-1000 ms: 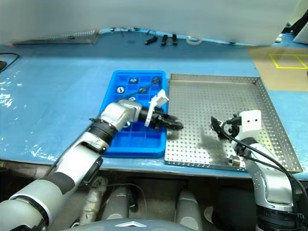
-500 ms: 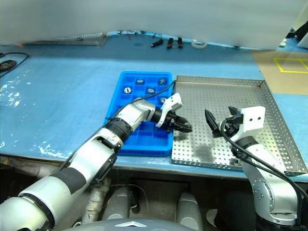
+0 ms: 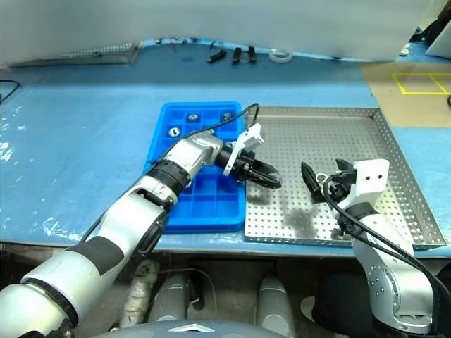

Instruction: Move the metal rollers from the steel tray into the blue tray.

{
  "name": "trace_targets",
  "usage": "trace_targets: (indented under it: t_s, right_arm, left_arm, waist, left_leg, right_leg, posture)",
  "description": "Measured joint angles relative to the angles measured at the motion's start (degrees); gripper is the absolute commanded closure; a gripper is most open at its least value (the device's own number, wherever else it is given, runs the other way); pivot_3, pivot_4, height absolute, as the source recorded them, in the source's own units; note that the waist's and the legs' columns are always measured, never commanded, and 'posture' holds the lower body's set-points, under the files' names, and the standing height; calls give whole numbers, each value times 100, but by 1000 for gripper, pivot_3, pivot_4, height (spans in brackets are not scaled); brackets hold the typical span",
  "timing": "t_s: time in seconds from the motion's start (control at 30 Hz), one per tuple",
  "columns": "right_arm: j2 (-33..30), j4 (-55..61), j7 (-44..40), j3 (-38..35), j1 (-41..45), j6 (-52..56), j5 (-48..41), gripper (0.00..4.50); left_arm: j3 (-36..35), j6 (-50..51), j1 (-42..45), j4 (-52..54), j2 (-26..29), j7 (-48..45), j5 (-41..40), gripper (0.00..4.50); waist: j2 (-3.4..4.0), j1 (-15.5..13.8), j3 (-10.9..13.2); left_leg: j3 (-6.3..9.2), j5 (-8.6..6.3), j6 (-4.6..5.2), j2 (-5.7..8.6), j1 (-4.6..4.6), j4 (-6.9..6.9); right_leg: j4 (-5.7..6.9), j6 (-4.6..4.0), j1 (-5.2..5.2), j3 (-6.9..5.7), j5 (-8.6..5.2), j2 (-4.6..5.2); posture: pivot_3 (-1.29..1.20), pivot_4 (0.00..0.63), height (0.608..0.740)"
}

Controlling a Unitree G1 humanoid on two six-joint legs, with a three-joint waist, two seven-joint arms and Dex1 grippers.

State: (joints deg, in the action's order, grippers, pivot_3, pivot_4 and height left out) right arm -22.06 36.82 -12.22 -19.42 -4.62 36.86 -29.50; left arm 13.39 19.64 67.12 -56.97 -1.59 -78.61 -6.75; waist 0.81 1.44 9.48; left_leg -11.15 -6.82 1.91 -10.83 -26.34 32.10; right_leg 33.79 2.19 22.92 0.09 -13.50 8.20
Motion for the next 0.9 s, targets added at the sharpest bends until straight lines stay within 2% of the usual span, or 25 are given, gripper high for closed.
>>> trace_targets:
  t_s: [0.1,0.27,0.6,0.83,0.9]
  right_arm:
    - [39,2,15,36,-17,0,0,21]
    - [81,6,71,48,-32,-2,0,21]
    - [231,181,250,182,-163,-8,3,21]
    - [277,211,321,188,-238,-26,8,0]
    - [279,211,330,200,-236,-39,8,0]
  left_arm:
    - [-94,-412,68,-383,-209,707,150,2893]
    - [232,-1607,39,-921,-628,1784,894,2893]
    - [866,-2683,-37,-1239,-729,2035,1837,2893]
    - [1023,-2983,-135,-1285,-687,1825,2066,856]
    - [1026,-2982,-137,-1283,-693,1682,2066,856]
  waist:
    - [-1,8,0]
    - [-2,34,1]
    - [-6,255,-5]
    - [-11,286,-11]
    - [-12,283,-11]
  left_leg:
    - [-7,-8,2,1,0,11]
    - [-9,-19,0,3,4,25]
    - [-10,-19,-1,-3,21,22]
    - [-9,-20,-2,-5,31,21]
    - [-10,-20,0,-5,30,20]
  right_leg:
    - [-3,0,-3,13,0,10]
    - [-4,6,-13,19,3,13]
    - [-4,9,-22,19,4,7]
    - [-7,9,-32,18,4,8]
    - [-10,9,-31,18,4,8]
  posture:
    - [-539,150,740]
    - [-555,150,740]
    - [-588,150,740]
    - [-586,150,740]
    - [-586,150,740]
